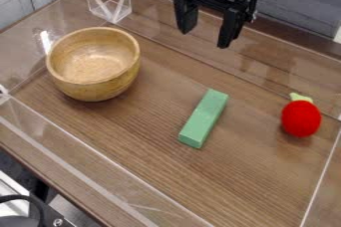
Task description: Put the green block into the wooden bowl
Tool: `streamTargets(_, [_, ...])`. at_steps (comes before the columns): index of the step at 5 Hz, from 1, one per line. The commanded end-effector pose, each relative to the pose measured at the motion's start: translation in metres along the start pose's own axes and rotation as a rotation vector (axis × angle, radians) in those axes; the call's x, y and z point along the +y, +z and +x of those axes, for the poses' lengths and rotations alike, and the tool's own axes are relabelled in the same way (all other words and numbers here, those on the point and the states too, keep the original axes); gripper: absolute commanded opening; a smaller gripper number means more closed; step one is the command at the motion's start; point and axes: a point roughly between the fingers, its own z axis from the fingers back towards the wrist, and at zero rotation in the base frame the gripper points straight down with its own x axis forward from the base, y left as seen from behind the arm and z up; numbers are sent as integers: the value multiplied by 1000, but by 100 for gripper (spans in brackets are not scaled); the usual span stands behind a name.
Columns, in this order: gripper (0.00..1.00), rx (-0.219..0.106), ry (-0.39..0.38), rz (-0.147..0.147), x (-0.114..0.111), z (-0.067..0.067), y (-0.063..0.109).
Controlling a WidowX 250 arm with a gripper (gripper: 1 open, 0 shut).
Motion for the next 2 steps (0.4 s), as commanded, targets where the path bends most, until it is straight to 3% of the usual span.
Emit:
streamTargets(1, [100, 21, 1, -1, 0, -1, -8])
streamTargets(2, [100, 10, -24, -20, -5, -11, -27])
